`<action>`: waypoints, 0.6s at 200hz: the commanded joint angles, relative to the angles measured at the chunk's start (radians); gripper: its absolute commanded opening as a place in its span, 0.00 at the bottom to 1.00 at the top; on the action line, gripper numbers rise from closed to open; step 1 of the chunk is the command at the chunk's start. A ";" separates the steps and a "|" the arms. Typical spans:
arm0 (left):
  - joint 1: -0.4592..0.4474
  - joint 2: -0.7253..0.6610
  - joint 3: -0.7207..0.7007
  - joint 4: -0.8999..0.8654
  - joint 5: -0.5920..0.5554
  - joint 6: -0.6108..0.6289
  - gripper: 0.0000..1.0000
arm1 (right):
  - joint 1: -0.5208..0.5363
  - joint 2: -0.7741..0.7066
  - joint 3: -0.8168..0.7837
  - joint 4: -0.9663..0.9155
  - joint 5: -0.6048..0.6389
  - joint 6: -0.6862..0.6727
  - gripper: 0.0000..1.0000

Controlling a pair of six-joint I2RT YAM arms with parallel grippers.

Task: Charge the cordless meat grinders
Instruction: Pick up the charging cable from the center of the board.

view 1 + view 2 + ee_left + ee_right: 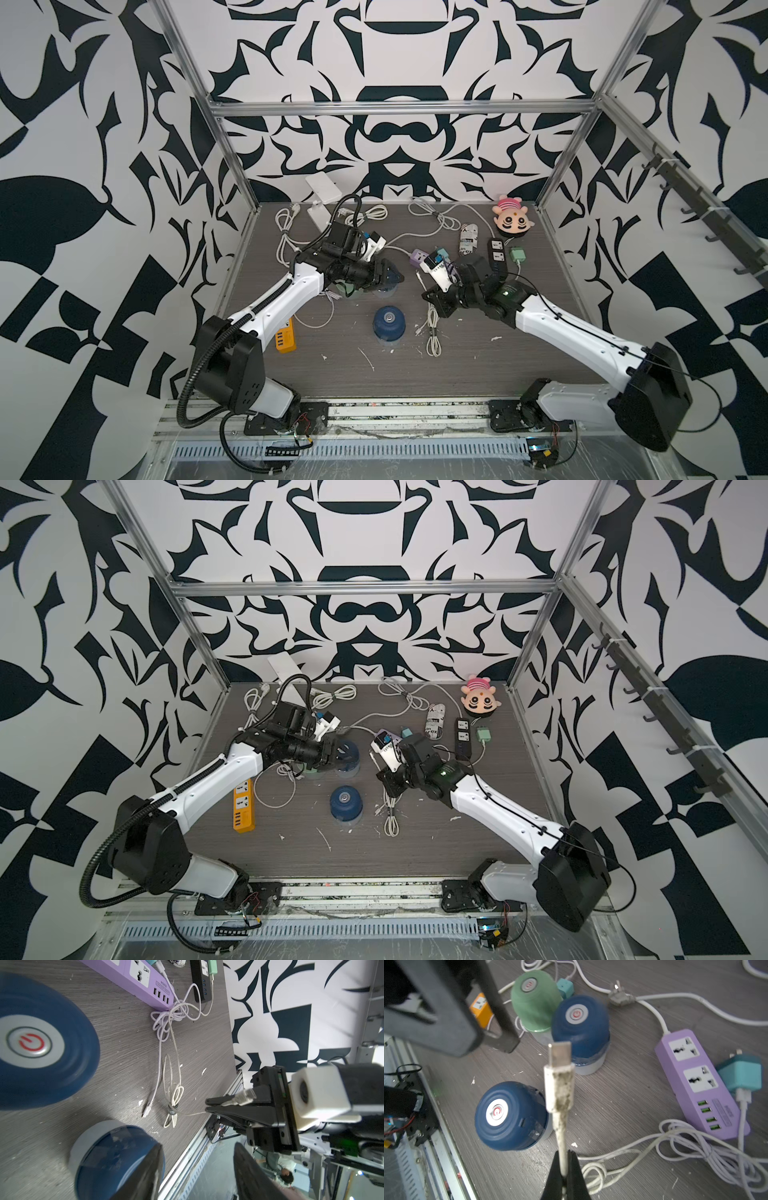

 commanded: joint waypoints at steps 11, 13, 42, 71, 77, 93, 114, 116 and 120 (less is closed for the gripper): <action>-0.007 0.004 -0.016 0.177 -0.011 -0.172 0.57 | 0.016 0.025 0.065 -0.061 0.109 0.152 0.00; -0.010 0.007 -0.014 0.178 -0.013 -0.175 0.57 | 0.017 0.024 0.065 -0.058 0.110 0.154 0.00; -0.047 0.043 0.013 0.177 -0.050 -0.180 0.55 | 0.030 0.045 0.080 -0.052 0.115 0.179 0.00; -0.095 0.095 0.055 0.150 -0.093 -0.166 0.50 | 0.049 0.070 0.097 -0.044 0.116 0.198 0.00; -0.103 0.106 0.060 0.149 -0.101 -0.164 0.49 | 0.053 0.073 0.098 -0.039 0.116 0.202 0.00; -0.120 0.129 0.079 0.142 -0.121 -0.166 0.47 | 0.060 0.079 0.102 -0.025 0.109 0.213 0.00; -0.133 0.143 0.097 0.144 -0.140 -0.168 0.44 | 0.068 0.091 0.113 -0.024 0.100 0.222 0.00; -0.133 0.143 0.099 0.144 -0.142 -0.169 0.44 | 0.070 0.092 0.113 -0.023 0.100 0.222 0.00; -0.135 0.146 0.102 0.144 -0.146 -0.169 0.43 | 0.071 0.094 0.115 -0.023 0.099 0.223 0.00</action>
